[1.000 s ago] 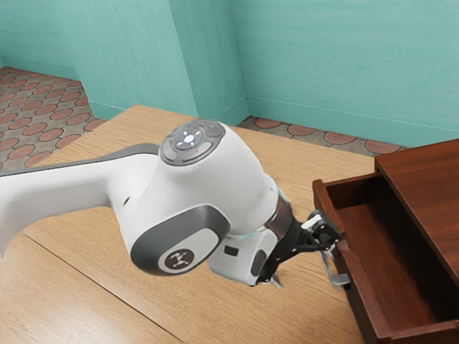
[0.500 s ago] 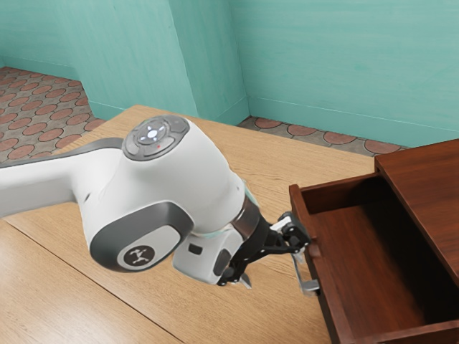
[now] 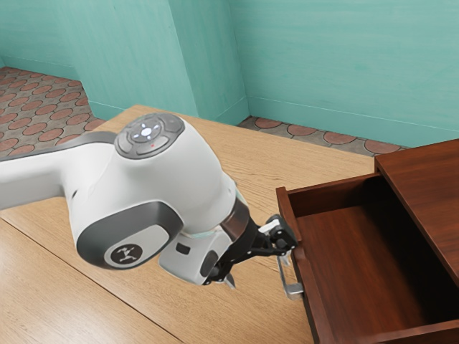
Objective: Pull the drawer handle with one arm to open the drawer
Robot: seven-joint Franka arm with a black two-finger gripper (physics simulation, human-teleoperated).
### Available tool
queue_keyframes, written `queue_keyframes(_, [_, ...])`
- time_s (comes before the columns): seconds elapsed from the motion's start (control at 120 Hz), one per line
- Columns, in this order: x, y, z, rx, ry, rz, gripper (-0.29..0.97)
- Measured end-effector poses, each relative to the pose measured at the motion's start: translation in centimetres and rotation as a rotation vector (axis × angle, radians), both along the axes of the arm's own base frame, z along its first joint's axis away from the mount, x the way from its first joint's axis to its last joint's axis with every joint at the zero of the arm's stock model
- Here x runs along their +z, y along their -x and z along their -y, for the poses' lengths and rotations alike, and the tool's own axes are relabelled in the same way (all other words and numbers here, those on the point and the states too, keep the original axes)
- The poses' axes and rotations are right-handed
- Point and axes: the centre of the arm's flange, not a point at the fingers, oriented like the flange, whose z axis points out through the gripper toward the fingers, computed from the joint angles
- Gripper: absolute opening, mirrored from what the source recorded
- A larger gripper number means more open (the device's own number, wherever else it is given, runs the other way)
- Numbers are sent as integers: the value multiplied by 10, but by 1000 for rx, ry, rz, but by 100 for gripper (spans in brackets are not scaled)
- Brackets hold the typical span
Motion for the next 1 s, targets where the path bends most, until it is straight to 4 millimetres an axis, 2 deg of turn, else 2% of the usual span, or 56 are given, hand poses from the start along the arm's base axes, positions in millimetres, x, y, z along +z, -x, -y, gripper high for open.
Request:
queue_keyframes(0.217, [3, 2, 1, -3, -4, -4, 68])
queue_keyframes(0.4, [27, 5, 4, -8, 9, 25, 68])
queue_keyframes(0.533, [70, 9, 2, -2, 32, 72, 68])
queue_keyframes(0.608, [116, 6, -5, 34, 58, 117, 68])
queue_keyframes(0.675, [154, 4, -22, 105, 85, 130, 68])
queue_keyframes(0.75, [168, -2, -54, 225, 103, 93, 68])
queue_keyframes(0.817, [166, -7, -86, 351, 112, 45, 68])
queue_keyframes(0.908, [153, -13, -140, 580, 104, -18, 68])
queue_keyframes(0.967, [142, -17, -166, 708, 95, -52, 68])
queue_keyframes(1.0, [137, -18, -174, 763, 91, -67, 68])
